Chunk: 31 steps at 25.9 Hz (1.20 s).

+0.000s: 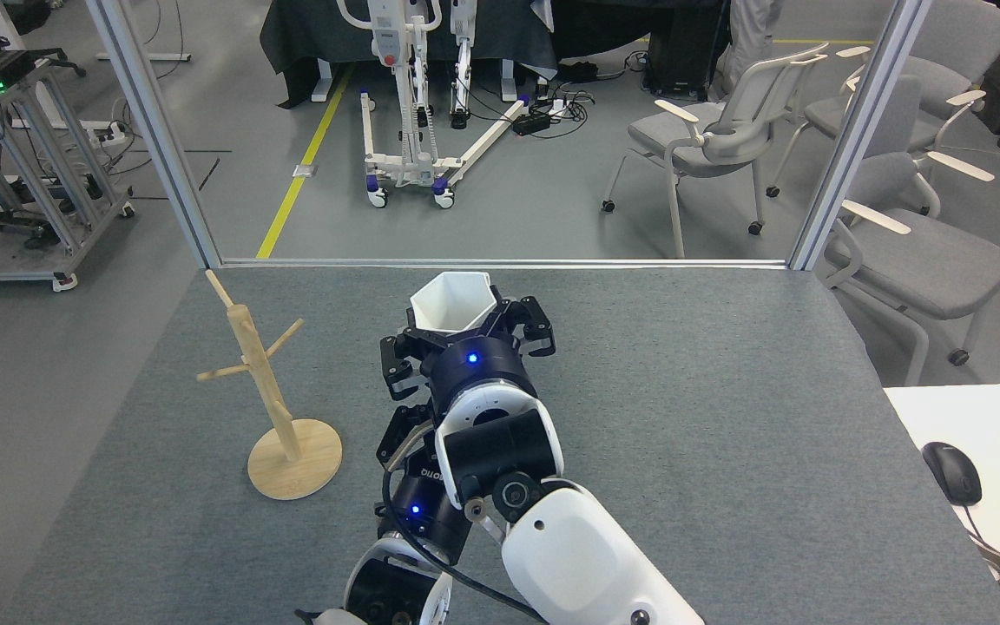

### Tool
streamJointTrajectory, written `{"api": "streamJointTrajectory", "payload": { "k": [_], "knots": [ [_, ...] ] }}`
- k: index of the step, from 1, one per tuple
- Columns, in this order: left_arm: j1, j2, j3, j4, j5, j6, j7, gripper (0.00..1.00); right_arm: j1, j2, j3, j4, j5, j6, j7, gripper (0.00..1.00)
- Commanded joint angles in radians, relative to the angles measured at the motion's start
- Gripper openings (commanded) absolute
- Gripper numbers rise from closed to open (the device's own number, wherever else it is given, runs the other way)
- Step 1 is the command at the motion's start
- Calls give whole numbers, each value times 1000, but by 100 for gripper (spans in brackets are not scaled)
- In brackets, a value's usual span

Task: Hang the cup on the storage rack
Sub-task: 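Bring the held cup toward the left gripper in front of the robot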

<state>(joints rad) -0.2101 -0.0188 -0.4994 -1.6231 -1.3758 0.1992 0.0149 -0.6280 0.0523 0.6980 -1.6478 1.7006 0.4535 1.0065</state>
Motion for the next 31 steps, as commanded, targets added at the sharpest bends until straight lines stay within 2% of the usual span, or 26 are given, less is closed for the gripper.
{"api": "streamJointTrajectory", "payload": {
  "k": [1,7,13,17,21,25,27,28,30,31],
  "knots": [
    [-28,0,2,16,0,-4,2,93,7,11,8,17,5,2,-8,5],
    [-38,-3,2,29,0,-3,4,93,13,9,-3,22,5,19,-13,5],
    [-112,-6,5,104,1,-1,4,93,14,11,-6,39,5,21,-16,6],
    [-141,-7,7,141,4,42,5,93,16,11,-5,39,5,22,-16,7],
    [-163,-15,7,183,6,60,11,85,18,11,-6,39,5,22,-16,9],
    [-166,-10,4,183,7,58,89,52,21,11,-6,39,5,24,-16,20],
    [-166,-12,4,186,11,51,145,40,24,11,-6,39,5,24,-16,28],
    [-166,-12,4,187,14,51,158,35,24,11,-8,39,5,25,-16,39],
    [-166,-12,4,189,14,48,162,26,25,11,-8,39,5,27,-16,44],
    [-164,-10,2,186,14,45,163,18,25,11,-8,40,5,34,-16,46]
  ]
}}
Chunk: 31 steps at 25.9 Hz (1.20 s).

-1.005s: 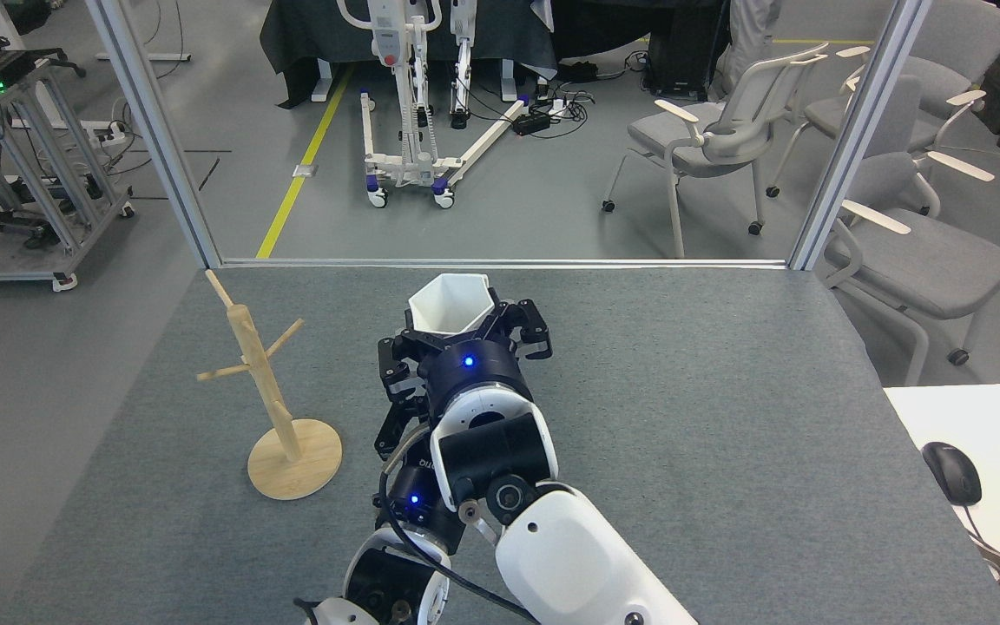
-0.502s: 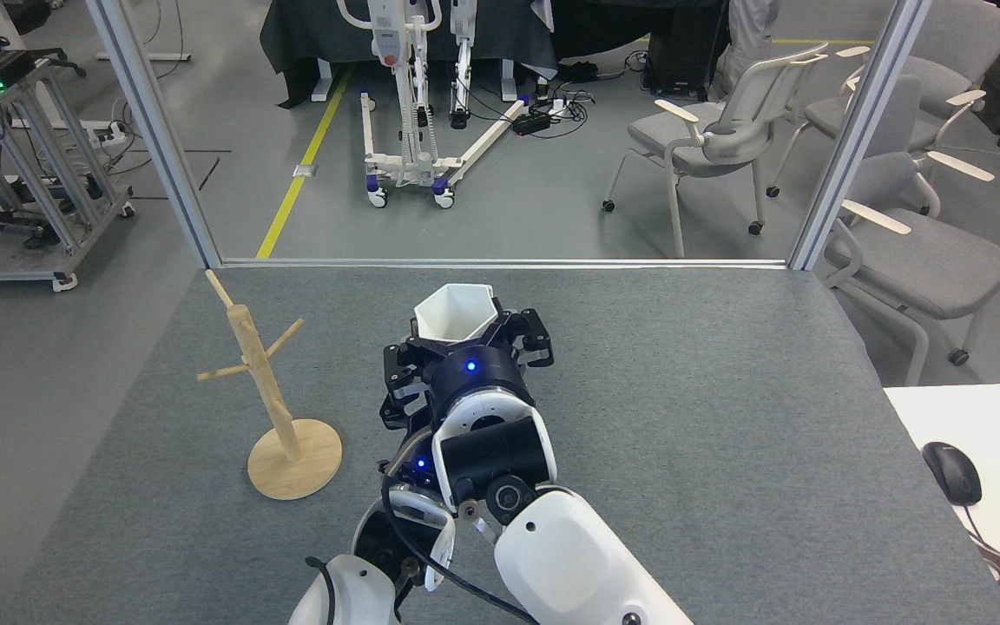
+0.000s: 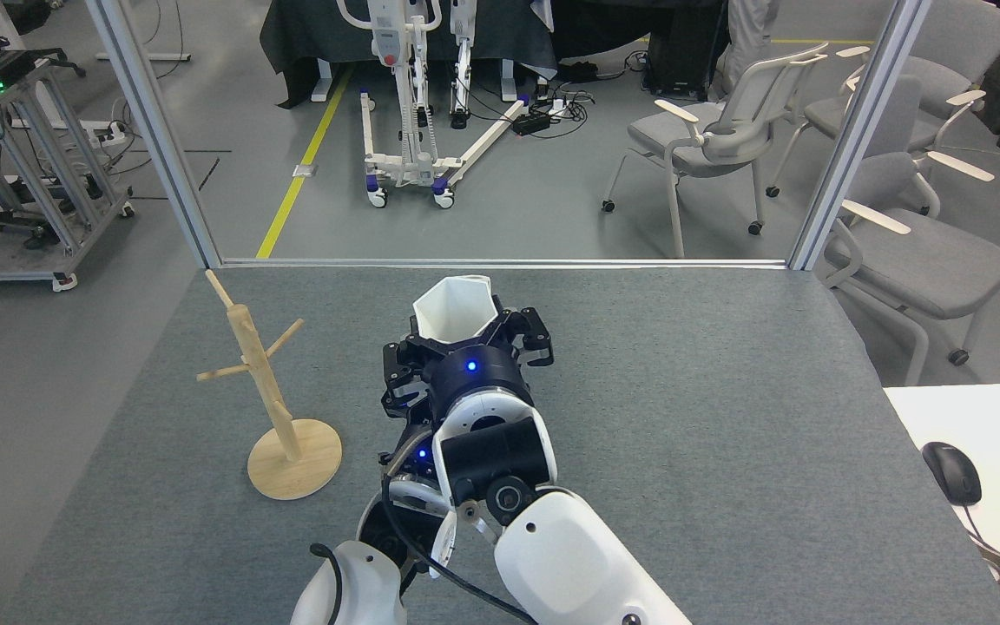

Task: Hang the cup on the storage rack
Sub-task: 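Bring the held cup toward the left gripper in front of the robot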

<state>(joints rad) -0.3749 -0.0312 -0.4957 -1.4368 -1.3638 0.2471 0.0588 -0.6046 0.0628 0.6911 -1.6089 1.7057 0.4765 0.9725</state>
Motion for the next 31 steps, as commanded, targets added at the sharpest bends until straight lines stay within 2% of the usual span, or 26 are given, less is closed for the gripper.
{"api": "streamJointTrajectory", "payload": {
  "k": [1,3,8,15,18,21,31],
  "knots": [
    [2,4,-1,-1,2,-6,119,10,2,0,1,3,0,19,18,49],
    [4,4,-1,-1,3,-26,121,0,2,0,1,6,0,30,18,56],
    [4,4,0,-1,3,-77,122,0,3,-1,1,6,0,30,18,63],
    [10,8,-1,-10,2,-81,125,0,31,-1,10,1,2,30,6,86],
    [24,8,0,-13,2,-81,127,0,32,-1,10,-3,2,30,-12,92],
    [27,10,0,-13,2,-81,127,0,37,-5,10,-3,2,30,-26,96],
    [33,11,0,-19,0,-81,127,0,45,-6,11,-5,2,30,-28,98]
  ]
}}
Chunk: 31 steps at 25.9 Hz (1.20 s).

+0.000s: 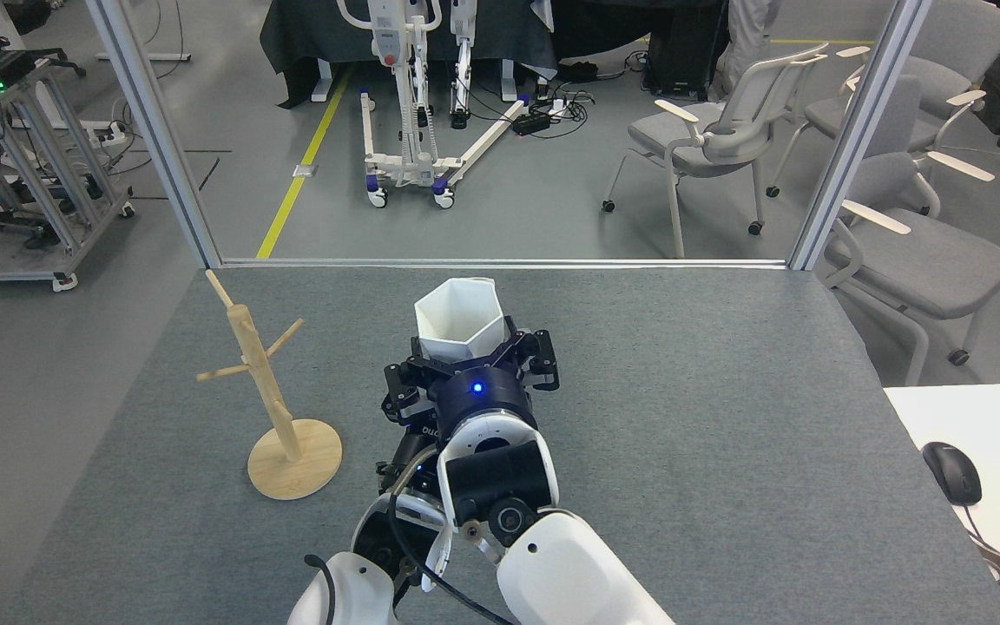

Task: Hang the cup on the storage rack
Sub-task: 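Bring the held cup toward the left gripper in front of the robot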

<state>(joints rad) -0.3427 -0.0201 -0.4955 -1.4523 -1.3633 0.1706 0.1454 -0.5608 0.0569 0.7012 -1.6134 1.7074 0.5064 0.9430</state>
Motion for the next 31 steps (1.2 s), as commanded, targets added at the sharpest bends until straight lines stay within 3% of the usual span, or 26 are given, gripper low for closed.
{"api": "streamJointTrajectory", "payload": {
  "k": [1,7,12,17,31],
  "knots": [
    [1,0,0,-3,0,-5,40,0,1,0,1,0,0,0,0,98],
    [2,0,-1,-2,0,-5,40,0,27,-2,4,-59,1,0,0,98],
    [42,-1,-5,-3,0,-6,49,0,133,-6,7,-175,26,-2,-7,98],
    [79,-3,-8,-8,0,-6,54,0,194,-8,27,-180,100,0,-98,99],
    [119,-9,-11,43,0,-69,71,0,214,-3,50,-180,98,-9,-115,99]
  ]
}}
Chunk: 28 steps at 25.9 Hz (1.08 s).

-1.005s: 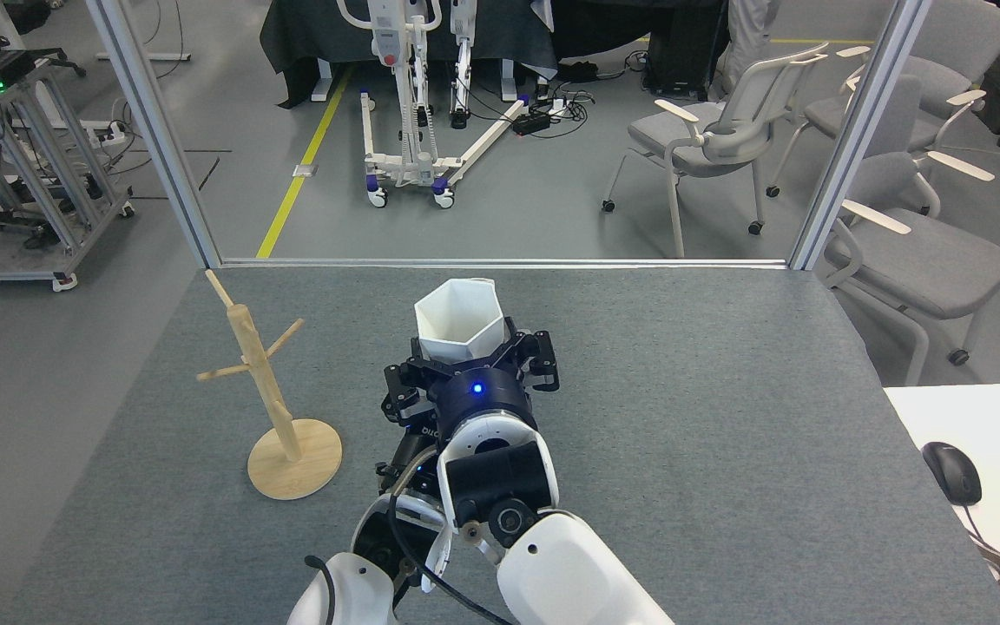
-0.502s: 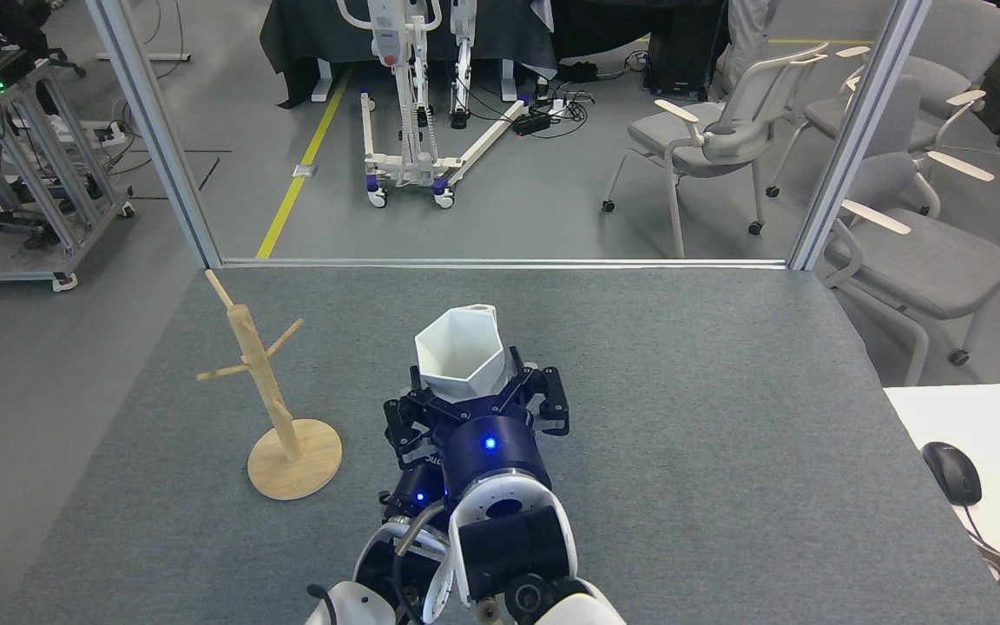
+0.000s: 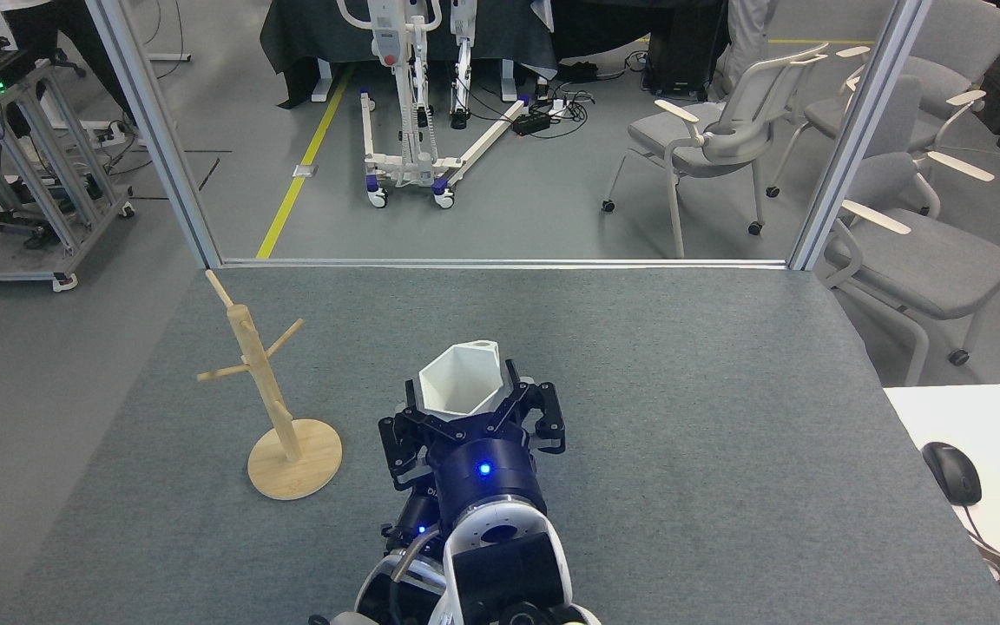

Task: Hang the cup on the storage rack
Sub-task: 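Bring the held cup toward the left gripper in front of the robot, then grasp the cup with the left gripper and open the right gripper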

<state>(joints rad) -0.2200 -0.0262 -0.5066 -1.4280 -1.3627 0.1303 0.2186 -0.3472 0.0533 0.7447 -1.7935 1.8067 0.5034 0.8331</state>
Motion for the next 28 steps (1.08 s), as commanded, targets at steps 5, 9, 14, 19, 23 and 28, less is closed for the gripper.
{"api": "streamJointTrajectory", "payload": {
  "k": [5,9,14,19,23,28],
  "knots": [
    [-124,-32,0,135,2,-97,-21,0,-38,10,2,0,-6,3,-333,99],
    [-219,-52,0,242,5,-150,-27,0,-46,-4,-18,19,-30,1,-480,99],
    [-185,-44,3,224,0,-156,-2,0,-35,-55,-177,83,-107,-14,-512,99],
    [-91,-35,54,210,66,-147,13,0,-18,-196,-395,154,-328,-114,-618,99],
    [-29,-17,71,210,119,-156,73,0,23,-309,-596,230,-467,-238,-664,99],
    [86,80,117,152,119,-156,125,0,37,-356,-713,463,-507,-298,-746,99]
  ]
}}
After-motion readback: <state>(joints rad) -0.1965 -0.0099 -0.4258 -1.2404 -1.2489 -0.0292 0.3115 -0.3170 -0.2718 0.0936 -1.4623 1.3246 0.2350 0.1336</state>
